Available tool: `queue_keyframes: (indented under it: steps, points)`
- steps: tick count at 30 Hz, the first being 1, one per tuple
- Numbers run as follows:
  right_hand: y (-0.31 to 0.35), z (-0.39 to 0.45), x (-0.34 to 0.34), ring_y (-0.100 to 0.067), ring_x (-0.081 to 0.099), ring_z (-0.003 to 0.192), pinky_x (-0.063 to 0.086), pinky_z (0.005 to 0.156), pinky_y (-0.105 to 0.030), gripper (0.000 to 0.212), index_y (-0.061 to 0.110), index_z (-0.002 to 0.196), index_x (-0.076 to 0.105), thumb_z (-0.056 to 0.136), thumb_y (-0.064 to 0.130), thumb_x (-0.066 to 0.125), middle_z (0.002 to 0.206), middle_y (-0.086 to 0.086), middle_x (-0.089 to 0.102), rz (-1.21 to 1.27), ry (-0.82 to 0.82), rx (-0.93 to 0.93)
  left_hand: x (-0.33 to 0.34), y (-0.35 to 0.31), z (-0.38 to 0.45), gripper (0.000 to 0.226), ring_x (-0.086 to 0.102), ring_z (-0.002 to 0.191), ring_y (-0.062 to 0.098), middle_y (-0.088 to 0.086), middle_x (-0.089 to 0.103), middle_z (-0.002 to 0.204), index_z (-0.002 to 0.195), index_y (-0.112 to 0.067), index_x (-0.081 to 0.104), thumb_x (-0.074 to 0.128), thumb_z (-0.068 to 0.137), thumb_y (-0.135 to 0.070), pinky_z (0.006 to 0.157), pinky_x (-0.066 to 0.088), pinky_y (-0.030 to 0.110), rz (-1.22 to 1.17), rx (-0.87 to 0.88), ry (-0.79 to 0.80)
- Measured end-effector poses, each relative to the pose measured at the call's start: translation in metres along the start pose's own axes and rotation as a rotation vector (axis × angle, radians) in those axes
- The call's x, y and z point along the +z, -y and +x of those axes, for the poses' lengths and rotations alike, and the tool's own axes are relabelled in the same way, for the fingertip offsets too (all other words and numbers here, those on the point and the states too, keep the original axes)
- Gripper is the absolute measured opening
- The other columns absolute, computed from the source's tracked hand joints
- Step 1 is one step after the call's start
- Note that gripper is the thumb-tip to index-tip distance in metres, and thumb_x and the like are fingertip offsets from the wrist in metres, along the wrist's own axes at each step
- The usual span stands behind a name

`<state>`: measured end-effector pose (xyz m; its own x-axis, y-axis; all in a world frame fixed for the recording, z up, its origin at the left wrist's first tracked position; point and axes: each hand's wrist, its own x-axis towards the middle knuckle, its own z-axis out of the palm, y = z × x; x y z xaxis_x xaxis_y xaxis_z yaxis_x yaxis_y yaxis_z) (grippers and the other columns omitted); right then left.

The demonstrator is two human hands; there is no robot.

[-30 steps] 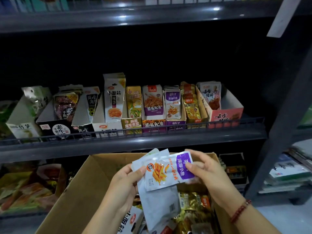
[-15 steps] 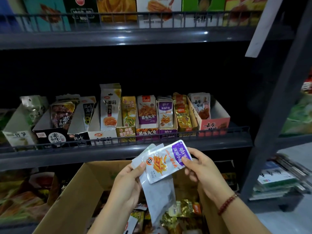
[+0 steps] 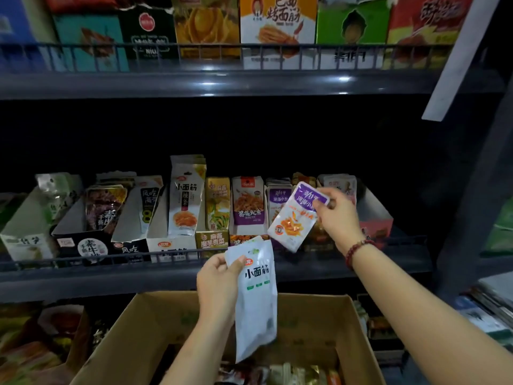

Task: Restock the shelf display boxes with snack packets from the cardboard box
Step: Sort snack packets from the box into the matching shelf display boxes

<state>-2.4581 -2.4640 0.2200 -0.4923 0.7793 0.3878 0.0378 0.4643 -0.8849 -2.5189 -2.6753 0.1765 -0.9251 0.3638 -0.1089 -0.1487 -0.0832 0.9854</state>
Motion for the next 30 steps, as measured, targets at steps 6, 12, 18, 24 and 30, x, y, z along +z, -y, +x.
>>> queue_keyframes:
  steps: [6, 12, 18, 24, 30]
  points:
    - [-0.005, 0.058, 0.023, -0.023, 0.059, 0.095, 0.047, 0.069, -0.031, 0.021, 0.014, 0.119, 0.053, 0.099, 0.018, 0.048, 0.113, -0.007, 0.062, -0.401, -0.02, -0.175, -0.001, -0.003, 0.024, 0.009, 0.074, 0.071, 0.021, 0.007, 0.076, 0.082, 0.095, -0.009, 0.063, 0.068, 0.088, -0.011, 0.063, 0.059, 0.037, -0.036, -0.003, 0.045]
    - [-0.028, 0.077, 0.055, -0.025, 0.059, 0.1, 0.046, 0.07, -0.029, 0.021, 0.02, 0.116, 0.057, 0.096, 0.025, 0.053, 0.117, -0.008, 0.061, -0.691, 0.132, -0.206, -0.01, -0.002, 0.035, 0.013, 0.074, 0.074, 0.025, 0.01, 0.076, 0.081, 0.101, -0.005, 0.062, 0.066, 0.089, -0.009, 0.064, 0.058, 0.038, -0.08, -0.053, 0.109]
    - [-0.034, 0.083, 0.065, -0.028, 0.058, 0.106, 0.052, 0.082, -0.037, 0.024, 0.015, 0.118, 0.059, 0.095, 0.019, 0.055, 0.118, -0.013, 0.06, -0.589, 0.135, -0.226, -0.016, 0.0, 0.032, 0.014, 0.074, 0.074, 0.024, 0.01, 0.076, 0.083, 0.102, -0.006, 0.062, 0.066, 0.089, -0.01, 0.061, 0.06, 0.036, -0.092, -0.087, 0.128]
    - [-0.035, 0.082, 0.069, -0.029, 0.052, 0.113, 0.043, 0.087, -0.028, 0.037, 0.019, 0.129, 0.057, 0.093, 0.009, 0.056, 0.129, -0.012, 0.046, -0.547, 0.098, -0.216, -0.014, -0.003, 0.031, 0.015, 0.074, 0.074, 0.025, 0.011, 0.076, 0.083, 0.102, -0.005, 0.062, 0.066, 0.088, -0.009, 0.063, 0.061, 0.037, -0.114, -0.09, 0.133]
    - [-0.044, 0.077, 0.069, -0.023, 0.061, 0.087, 0.048, 0.076, -0.024, 0.051, 0.019, 0.136, 0.05, 0.089, 0.001, 0.057, 0.129, -0.012, 0.046, -0.443, 0.057, -0.242, -0.014, -0.003, 0.03, 0.018, 0.074, 0.075, 0.025, 0.011, 0.076, 0.084, 0.105, -0.007, 0.062, 0.066, 0.087, -0.009, 0.059, 0.061, 0.036, -0.132, -0.112, 0.142]
